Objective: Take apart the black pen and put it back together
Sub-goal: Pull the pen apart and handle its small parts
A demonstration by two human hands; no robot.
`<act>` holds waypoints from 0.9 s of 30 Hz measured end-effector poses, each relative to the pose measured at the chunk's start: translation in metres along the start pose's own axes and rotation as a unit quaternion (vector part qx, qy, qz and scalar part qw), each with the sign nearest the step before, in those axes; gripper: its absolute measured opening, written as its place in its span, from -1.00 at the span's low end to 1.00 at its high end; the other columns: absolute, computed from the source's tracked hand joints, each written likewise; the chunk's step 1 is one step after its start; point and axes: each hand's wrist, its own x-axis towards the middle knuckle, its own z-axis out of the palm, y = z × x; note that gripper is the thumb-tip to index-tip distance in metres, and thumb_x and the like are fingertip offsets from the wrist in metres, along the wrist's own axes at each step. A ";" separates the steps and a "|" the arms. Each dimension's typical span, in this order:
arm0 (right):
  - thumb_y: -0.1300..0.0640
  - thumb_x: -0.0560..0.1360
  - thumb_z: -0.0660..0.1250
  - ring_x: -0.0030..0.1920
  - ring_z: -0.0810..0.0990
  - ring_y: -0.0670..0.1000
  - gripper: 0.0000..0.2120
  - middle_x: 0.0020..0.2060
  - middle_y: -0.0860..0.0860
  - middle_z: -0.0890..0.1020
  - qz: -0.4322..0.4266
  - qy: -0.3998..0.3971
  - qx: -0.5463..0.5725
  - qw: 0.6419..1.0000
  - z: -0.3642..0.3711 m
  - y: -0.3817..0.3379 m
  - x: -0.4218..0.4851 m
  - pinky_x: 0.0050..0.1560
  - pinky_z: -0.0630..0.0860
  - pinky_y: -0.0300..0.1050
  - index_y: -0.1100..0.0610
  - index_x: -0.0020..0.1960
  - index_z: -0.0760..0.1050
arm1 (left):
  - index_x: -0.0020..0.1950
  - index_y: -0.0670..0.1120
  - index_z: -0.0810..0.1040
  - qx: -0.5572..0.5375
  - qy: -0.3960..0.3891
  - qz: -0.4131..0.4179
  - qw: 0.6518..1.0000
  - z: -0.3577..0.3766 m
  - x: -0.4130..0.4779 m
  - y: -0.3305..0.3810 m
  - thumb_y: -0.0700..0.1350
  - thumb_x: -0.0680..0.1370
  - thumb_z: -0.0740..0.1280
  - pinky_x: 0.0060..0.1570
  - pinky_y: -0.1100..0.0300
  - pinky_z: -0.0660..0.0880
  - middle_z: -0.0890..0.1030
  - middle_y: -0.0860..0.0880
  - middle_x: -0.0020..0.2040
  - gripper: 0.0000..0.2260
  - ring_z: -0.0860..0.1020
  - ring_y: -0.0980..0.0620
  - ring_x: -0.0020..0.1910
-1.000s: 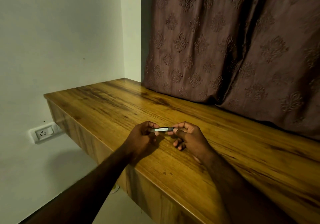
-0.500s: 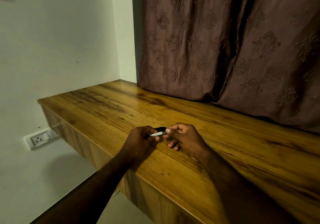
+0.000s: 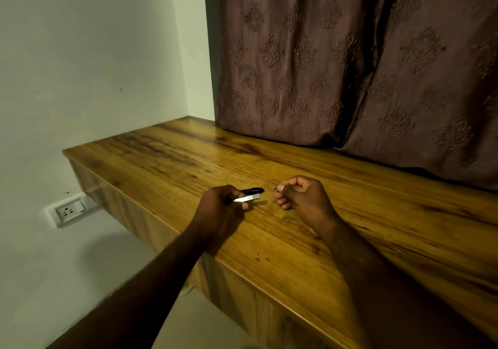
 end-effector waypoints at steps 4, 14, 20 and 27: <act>0.26 0.54 0.32 -0.21 0.66 0.00 -0.93 -0.21 0.09 0.70 -0.056 0.010 -0.193 0.980 -0.003 0.002 -0.001 -0.12 0.57 -0.09 0.17 -0.10 0.57 | -0.09 -0.27 0.45 0.091 0.013 0.110 0.990 -0.002 -0.003 -0.007 -0.45 0.45 0.26 -0.47 0.24 0.23 0.54 -0.37 -0.03 -0.88 0.39 0.02 -0.37; 0.19 0.52 0.36 -0.33 0.48 -0.12 -0.88 -0.26 0.01 0.63 -0.043 0.021 -0.340 0.939 -0.007 0.001 0.004 -0.37 0.29 -0.27 0.18 -0.14 0.63 | -0.17 -0.31 0.44 0.164 0.017 0.165 0.972 -0.008 0.008 -0.014 -0.51 0.48 0.25 -0.47 0.30 0.38 0.51 -0.46 0.01 -0.87 0.48 -0.05 -0.28; 0.18 0.57 0.30 -0.18 0.57 0.02 -0.80 -0.22 0.04 0.63 -0.031 0.023 -0.367 0.929 -0.005 0.002 0.009 -0.26 0.36 -0.21 0.21 -0.15 0.63 | -0.32 -0.16 0.49 0.183 0.020 0.197 0.963 -0.011 0.013 -0.014 -0.50 0.47 0.28 -0.41 0.27 0.39 0.51 -0.41 -0.10 -0.71 0.48 -0.06 -0.25; 0.22 0.56 0.31 -0.14 0.60 -0.06 -0.85 -0.16 -0.03 0.67 -0.045 0.141 -0.241 0.959 -0.010 0.001 0.005 -0.10 0.40 -0.26 0.19 -0.07 0.66 | -0.18 -0.30 0.50 0.291 0.031 0.222 0.930 -0.012 0.013 -0.017 -0.41 0.49 0.31 -0.48 0.28 0.35 0.53 -0.17 -0.30 -0.93 0.47 0.10 -0.41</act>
